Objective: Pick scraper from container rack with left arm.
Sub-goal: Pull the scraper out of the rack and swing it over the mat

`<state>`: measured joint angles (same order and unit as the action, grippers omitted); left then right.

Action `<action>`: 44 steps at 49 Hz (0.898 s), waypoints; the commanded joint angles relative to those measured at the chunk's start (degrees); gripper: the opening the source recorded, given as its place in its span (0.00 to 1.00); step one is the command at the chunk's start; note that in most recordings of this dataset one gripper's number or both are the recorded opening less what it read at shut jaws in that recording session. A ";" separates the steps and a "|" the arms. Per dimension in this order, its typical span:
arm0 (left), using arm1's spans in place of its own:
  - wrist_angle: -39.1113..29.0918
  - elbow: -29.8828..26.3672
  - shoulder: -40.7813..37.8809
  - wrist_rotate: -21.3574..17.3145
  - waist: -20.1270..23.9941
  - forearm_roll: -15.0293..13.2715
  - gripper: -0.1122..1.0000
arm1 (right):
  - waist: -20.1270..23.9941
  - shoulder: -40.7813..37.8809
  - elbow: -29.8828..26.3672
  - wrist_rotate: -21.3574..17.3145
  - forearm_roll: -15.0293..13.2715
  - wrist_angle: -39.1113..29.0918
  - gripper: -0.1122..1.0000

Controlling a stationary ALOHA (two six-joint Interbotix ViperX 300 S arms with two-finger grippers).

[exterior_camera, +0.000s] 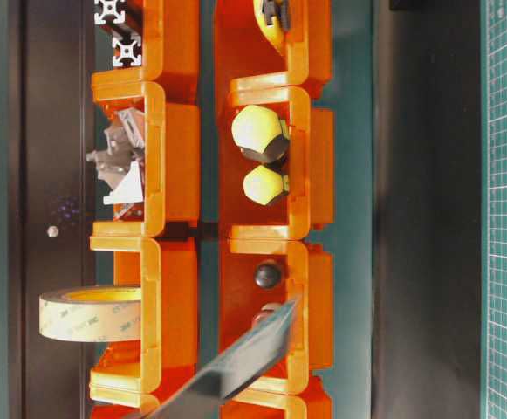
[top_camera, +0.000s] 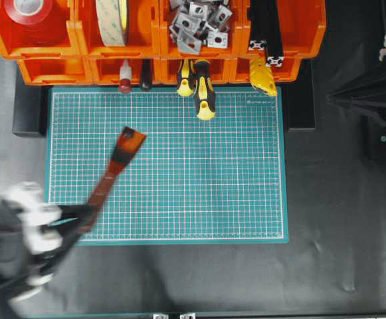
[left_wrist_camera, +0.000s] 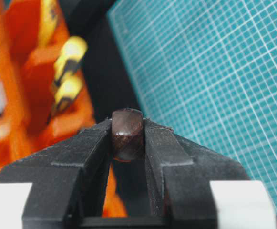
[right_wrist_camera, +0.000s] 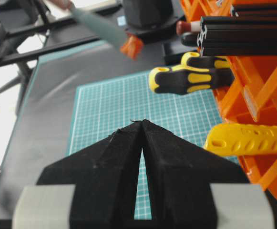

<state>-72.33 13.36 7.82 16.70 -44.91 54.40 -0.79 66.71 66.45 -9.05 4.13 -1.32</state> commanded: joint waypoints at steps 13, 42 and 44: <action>21.27 2.72 -4.75 -5.19 15.12 0.26 0.29 | -2.11 1.23 -2.55 -3.16 0.09 -3.34 0.11; 31.29 3.60 -11.78 -4.57 23.73 0.26 0.29 | -3.08 2.02 -2.90 -3.25 0.09 -4.04 0.11; 31.20 3.69 -11.78 -4.13 23.73 0.26 0.29 | -3.08 2.02 -2.90 -3.25 0.09 -4.04 0.11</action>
<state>-41.22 18.19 -5.10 11.87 -21.27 54.49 -3.78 69.08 65.30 -12.22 4.22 -5.27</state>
